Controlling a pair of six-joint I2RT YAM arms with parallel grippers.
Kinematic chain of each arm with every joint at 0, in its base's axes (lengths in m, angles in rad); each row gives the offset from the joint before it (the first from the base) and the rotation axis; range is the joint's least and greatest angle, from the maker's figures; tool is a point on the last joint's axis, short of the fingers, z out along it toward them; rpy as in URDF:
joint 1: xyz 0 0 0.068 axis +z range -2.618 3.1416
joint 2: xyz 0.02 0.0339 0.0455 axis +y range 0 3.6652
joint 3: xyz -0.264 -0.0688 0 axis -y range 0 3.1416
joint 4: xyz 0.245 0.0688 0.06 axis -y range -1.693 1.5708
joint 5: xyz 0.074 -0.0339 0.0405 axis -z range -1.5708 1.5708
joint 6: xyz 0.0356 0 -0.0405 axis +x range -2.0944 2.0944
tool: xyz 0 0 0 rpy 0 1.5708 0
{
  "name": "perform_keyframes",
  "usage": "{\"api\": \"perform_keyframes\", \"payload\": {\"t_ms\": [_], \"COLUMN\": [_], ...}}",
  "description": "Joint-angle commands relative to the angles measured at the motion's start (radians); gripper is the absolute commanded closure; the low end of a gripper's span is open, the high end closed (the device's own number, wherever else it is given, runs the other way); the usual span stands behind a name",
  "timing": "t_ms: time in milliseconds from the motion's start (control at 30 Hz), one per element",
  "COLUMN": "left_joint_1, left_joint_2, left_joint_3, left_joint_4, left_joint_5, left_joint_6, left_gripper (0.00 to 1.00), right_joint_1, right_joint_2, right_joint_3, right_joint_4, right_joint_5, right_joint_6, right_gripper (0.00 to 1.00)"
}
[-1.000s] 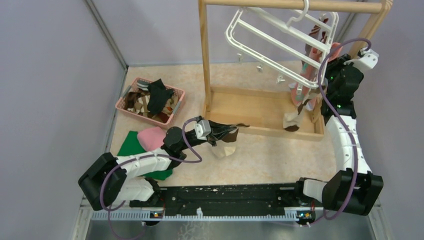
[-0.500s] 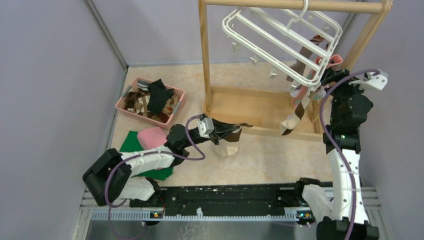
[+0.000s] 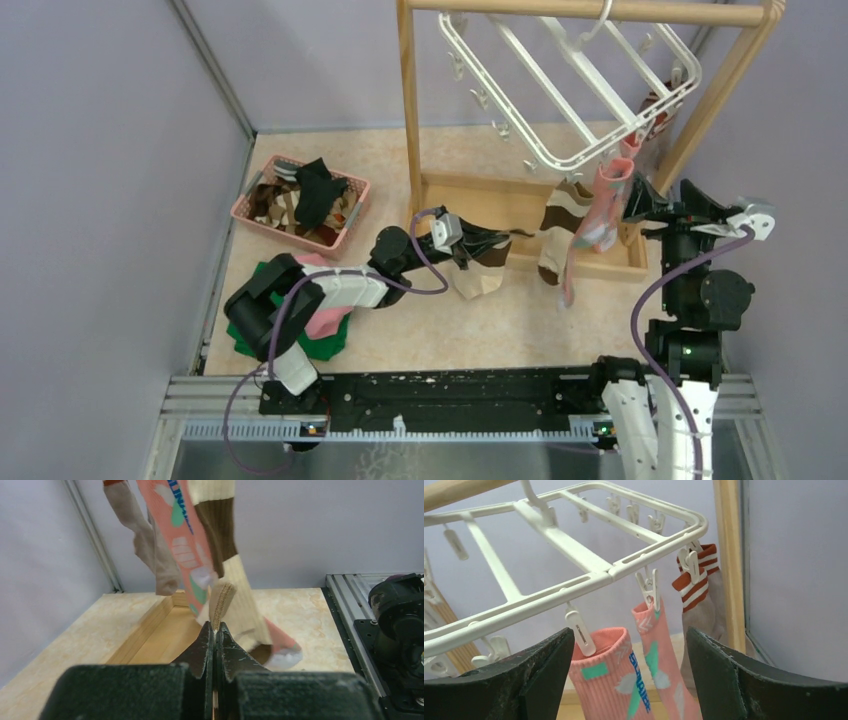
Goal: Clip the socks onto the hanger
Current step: Adjust the hanger on the clothesline.
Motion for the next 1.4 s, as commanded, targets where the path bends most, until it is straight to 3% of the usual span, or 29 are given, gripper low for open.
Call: {"api": "perform_keyframes", "payload": {"t_ms": [0,367,733,900,1133,1367], "left_joint_1": [0.002,0.002,0.002,0.001,-0.013,-0.046], "left_joint_2": [0.116,0.227,0.224,0.201,0.124,-0.026], "left_joint_3": [0.115,0.198,0.188,0.149,0.037,-0.139], "left_joint_4": [0.17,0.217,0.233,0.252,0.314,0.335], "left_joint_5": [0.087,0.138,0.153,0.166,0.202,0.245], "left_joint_6": [-0.082,-0.145,-0.151,-0.158,-0.179,-0.186], "left_gripper": [1.0,1.0,1.0,1.0,1.0,1.0], "right_joint_1": [0.033,0.065,0.137,0.302,0.517,0.553], "right_joint_2": [-0.001,-0.027,0.079,0.149,0.199,0.073], "right_joint_3": [-0.014,-0.116,-0.069,-0.019,-0.003,-0.007], "right_joint_4": [-0.026,0.156,0.305,0.144,0.12,0.026], "right_joint_5": [-0.044,-0.452,-0.739,-0.595,-0.402,-0.378], "right_joint_6": [-0.049,-0.033,0.058,-0.095,-0.209,-0.256], "right_gripper": [0.18,0.19,0.26,0.27,0.27,0.26]}}
